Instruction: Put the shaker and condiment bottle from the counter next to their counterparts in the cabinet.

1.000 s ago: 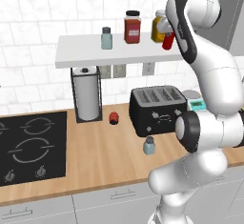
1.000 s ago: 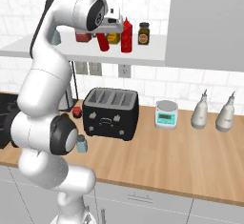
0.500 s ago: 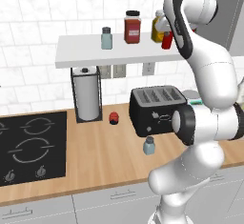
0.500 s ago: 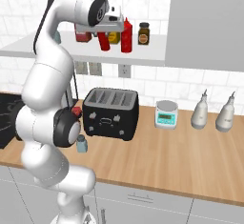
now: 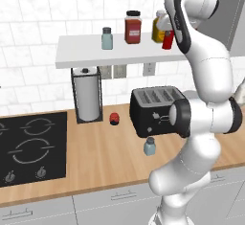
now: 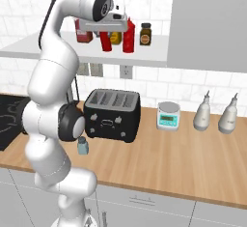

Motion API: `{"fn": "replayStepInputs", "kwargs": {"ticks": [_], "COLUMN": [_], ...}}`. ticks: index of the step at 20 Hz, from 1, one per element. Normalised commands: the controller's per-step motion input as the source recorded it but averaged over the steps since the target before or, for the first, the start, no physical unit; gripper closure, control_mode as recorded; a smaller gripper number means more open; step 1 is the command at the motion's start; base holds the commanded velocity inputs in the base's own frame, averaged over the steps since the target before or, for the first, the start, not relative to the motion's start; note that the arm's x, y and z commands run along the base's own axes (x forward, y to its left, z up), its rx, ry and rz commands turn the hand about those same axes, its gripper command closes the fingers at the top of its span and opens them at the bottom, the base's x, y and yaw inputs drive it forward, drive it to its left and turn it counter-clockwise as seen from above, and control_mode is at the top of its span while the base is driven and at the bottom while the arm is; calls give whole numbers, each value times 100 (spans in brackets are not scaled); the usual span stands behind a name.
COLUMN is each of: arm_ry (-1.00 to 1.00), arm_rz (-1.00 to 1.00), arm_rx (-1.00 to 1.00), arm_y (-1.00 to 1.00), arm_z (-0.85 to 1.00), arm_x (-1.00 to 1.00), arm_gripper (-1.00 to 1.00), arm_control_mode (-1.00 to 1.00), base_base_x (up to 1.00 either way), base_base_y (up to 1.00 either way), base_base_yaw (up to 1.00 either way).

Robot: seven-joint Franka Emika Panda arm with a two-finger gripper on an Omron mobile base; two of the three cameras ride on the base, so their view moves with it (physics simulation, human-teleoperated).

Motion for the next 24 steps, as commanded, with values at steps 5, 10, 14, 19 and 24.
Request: {"fn": "replayStepInputs", "kwargs": {"ticks": [5, 10, 14, 19, 24], "arm_ry": [6, 1, 0, 0, -4], "arm_rz": [1, 0, 0, 0, 0], "arm_rx": [-2, 0, 0, 0, 0], "arm_y": [-3, -7, -1, 3, 17], "arm_z": [-15, 0, 4, 8, 0], "arm_x": [8, 2, 0, -22, -58], "arm_gripper": [-100, -100, -100, -100, -100], "arm_control_mode": [-100, -100, -100, -100, -100], "base_base_x": [0, 0, 0, 0, 0], "base_base_y": [0, 0, 0, 0, 0], "base_base_yaw": [0, 0, 0, 0, 0]}}
